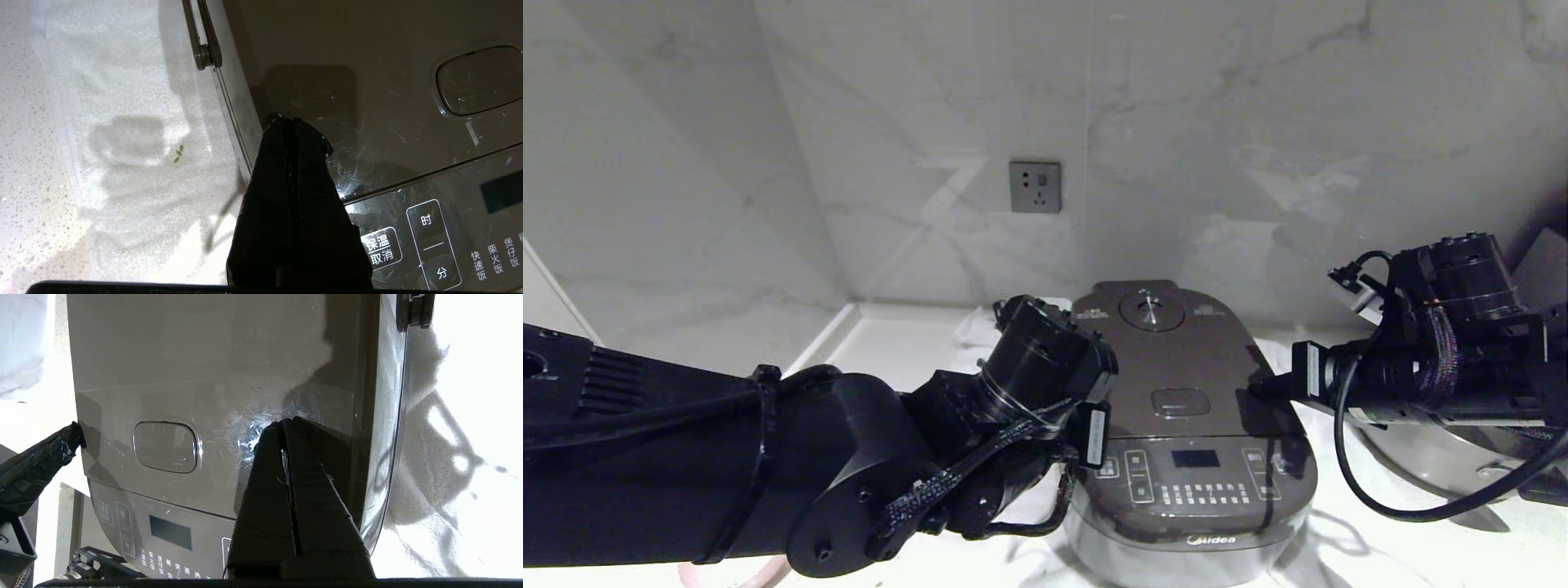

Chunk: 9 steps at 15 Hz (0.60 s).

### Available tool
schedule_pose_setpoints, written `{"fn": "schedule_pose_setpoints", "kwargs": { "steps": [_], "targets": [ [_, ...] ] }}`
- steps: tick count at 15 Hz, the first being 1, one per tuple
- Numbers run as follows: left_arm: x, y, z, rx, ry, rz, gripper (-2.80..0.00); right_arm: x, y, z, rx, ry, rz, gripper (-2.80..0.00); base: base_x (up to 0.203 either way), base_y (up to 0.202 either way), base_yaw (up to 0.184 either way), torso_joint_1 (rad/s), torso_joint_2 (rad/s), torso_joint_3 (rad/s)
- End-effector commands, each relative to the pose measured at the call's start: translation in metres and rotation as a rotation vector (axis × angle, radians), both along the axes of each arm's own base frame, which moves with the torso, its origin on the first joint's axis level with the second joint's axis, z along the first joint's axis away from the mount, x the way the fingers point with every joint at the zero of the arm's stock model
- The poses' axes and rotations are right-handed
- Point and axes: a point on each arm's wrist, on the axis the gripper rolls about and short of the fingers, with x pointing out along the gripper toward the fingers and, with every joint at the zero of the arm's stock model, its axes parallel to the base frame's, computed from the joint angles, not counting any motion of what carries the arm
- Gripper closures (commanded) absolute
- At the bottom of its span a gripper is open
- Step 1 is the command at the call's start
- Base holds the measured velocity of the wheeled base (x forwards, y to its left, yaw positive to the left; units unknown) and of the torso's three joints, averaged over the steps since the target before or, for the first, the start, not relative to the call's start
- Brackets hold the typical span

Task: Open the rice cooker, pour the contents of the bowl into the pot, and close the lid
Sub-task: Close the rice cooker

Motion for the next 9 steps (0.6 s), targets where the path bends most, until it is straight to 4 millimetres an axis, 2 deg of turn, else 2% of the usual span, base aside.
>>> {"fn": "schedule_pose_setpoints", "kwargs": {
  "steps": [1,4,9],
  "targets": [
    [-0.001,-0.005,-0.008,0.012,0.016,-0.010,0.00,0.001,0.000,-0.003,-0.001,0.016,-0.001,0.00,0.000,0.000,0.000,0.000,0.00,0.000],
    [-0.002,-0.005,-0.001,-0.005,0.003,-0.008,0.00,0.000,0.000,0.003,0.003,-0.004,-0.002,0.00,0.000,0.000,0.000,0.000,0.00,0.000],
    [-0.006,0.004,0.049,-0.138,-0.090,-0.004,0.00,-0.021,-0.001,0.042,0.046,-0.133,0.013,0.00,0.000,0.000,0.000,0.000,0.00,0.000]
  ]
}}
